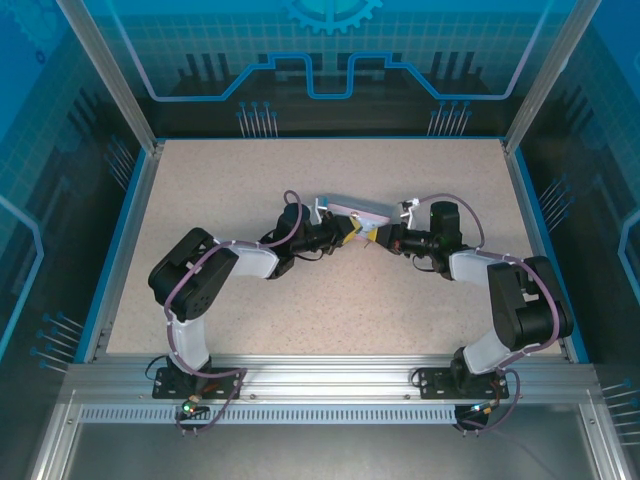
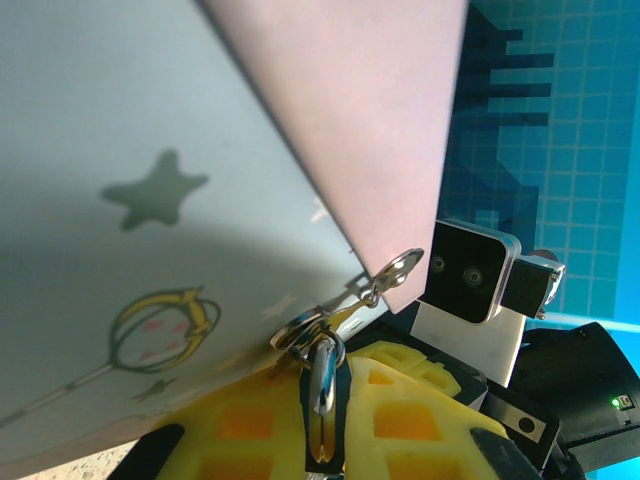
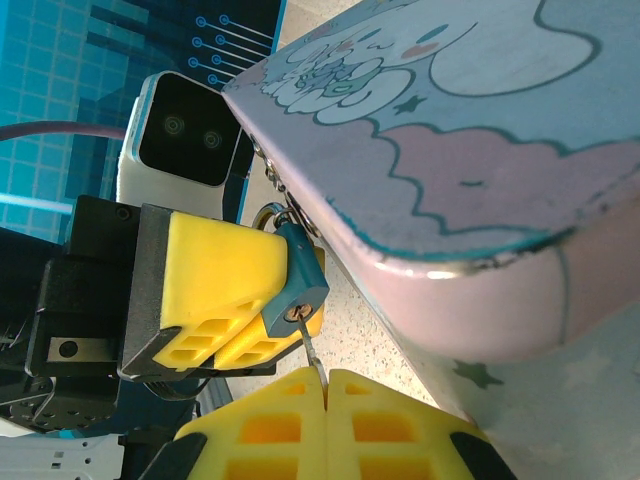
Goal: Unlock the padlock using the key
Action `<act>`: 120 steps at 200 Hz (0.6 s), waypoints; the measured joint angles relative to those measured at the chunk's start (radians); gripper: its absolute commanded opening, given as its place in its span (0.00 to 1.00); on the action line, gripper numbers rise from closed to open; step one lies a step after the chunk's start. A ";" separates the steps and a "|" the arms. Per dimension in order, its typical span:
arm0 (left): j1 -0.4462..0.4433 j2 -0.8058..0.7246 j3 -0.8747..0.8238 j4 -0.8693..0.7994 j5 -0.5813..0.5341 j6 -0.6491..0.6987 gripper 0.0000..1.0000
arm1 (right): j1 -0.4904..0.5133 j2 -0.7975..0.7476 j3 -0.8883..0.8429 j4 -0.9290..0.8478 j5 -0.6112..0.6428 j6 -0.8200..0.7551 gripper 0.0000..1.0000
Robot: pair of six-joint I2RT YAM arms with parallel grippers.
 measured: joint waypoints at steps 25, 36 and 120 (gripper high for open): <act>0.000 0.002 0.000 0.006 0.000 -0.001 0.00 | 0.000 0.000 0.000 0.001 0.000 0.004 0.00; 0.000 0.004 0.000 0.010 0.000 -0.002 0.00 | 0.000 0.000 0.000 0.003 0.000 0.004 0.00; 0.000 0.008 0.000 0.019 0.001 -0.003 0.00 | -0.002 -0.007 0.000 0.010 0.004 0.012 0.00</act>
